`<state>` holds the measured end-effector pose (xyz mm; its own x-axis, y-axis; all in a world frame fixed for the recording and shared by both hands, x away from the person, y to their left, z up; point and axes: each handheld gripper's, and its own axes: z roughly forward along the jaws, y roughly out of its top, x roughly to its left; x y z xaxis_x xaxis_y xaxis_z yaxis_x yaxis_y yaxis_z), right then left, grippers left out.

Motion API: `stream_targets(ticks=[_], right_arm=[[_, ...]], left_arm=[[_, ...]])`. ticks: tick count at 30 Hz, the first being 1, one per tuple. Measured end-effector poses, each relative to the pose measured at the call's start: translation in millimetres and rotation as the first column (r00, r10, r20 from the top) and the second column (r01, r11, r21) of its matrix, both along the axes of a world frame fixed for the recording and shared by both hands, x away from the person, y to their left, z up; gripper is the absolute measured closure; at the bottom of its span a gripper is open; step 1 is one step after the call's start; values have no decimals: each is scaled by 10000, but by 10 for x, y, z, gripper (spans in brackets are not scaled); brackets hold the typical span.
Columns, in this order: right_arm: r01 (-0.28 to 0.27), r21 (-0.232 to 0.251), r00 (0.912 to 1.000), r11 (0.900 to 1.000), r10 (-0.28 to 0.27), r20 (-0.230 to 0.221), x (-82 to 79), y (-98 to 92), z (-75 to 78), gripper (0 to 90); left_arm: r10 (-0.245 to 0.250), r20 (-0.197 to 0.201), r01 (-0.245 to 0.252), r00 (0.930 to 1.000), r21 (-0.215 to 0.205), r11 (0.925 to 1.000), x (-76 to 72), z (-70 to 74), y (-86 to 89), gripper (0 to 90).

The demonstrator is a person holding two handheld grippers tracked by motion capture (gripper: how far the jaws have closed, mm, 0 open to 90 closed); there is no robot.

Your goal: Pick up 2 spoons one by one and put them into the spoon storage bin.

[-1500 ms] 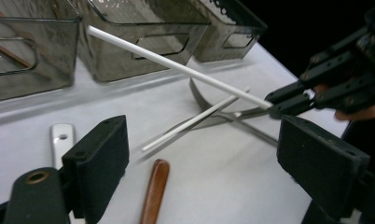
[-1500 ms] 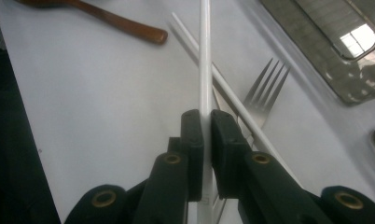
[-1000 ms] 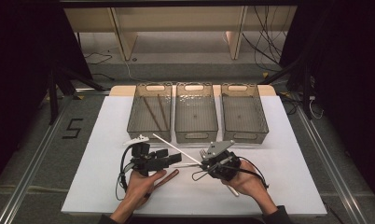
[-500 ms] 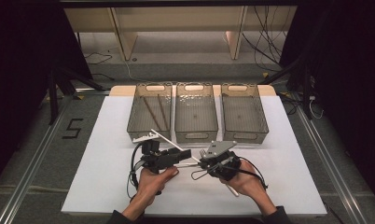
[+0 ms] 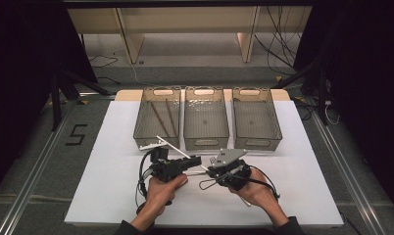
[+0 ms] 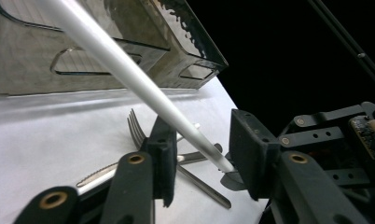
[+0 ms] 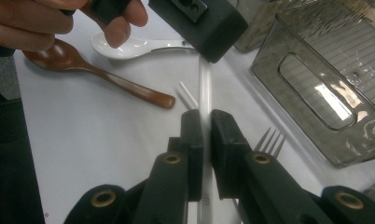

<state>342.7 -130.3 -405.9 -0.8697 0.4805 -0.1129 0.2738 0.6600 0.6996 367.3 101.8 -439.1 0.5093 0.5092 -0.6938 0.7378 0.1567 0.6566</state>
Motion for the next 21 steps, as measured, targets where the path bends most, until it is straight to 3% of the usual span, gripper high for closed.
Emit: stream_targets(ticks=[7, 10, 21], right_arm=[[8, 119, 10000, 9999, -7, -53, -3, -3, -3, 843], [21, 144, 10000, 9999, -21, -30, -6, -5, -1, 842], [-51, 374, 10000, 9993, 51, -1, -8, -12, 9, 838]], left_arm=[[41, -40, -42, 10000, -185, 9998, 5, -13, 13, 706], [-35, -198, 24, 9998, -554, 9985, 15, -30, 31, 735], [-473, -97, 457, 9988, -1242, 9912, 8, 18, 54, 825]])
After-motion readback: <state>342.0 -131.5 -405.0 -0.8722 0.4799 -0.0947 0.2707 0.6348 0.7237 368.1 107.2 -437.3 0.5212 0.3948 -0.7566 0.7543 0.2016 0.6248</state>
